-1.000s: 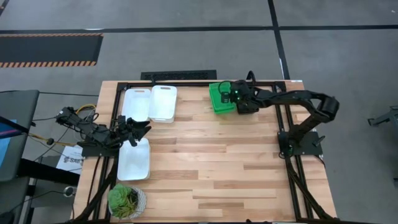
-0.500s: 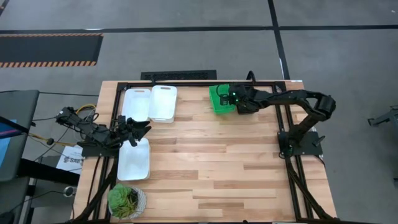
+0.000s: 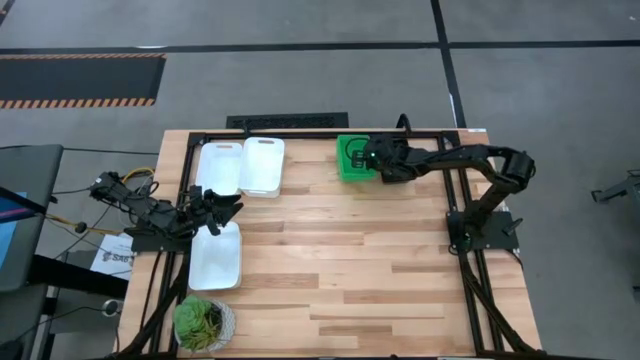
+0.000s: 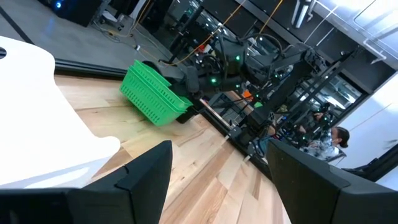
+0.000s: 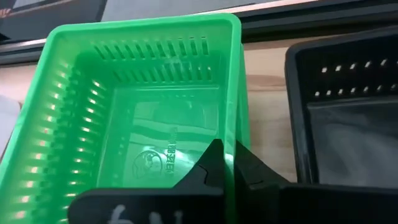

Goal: Stack baskets by color
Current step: Stack the bottom green bin into the top green bin

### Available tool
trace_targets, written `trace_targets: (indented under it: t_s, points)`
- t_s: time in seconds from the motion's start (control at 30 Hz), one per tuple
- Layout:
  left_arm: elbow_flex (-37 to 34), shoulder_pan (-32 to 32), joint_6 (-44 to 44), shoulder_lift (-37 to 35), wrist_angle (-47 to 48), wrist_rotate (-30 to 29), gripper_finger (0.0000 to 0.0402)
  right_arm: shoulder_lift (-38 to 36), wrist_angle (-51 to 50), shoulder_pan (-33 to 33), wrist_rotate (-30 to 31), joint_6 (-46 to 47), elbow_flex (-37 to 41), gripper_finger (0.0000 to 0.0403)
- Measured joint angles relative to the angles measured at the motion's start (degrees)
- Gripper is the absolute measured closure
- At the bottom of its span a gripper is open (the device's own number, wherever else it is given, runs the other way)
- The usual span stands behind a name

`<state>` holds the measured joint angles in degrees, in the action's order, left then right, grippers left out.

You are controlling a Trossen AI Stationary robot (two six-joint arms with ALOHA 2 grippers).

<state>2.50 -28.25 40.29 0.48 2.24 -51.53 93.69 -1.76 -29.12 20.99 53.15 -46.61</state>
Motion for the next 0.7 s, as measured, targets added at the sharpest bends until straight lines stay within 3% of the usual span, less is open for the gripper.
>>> trace_targets:
  t_s: [0.7]
  points:
    - [-0.01,0.0,0.02,0.01,0.0,-0.04,0.0152,-0.33,-5.18,0.0,2.1,-5.18,-4.13,0.0377]
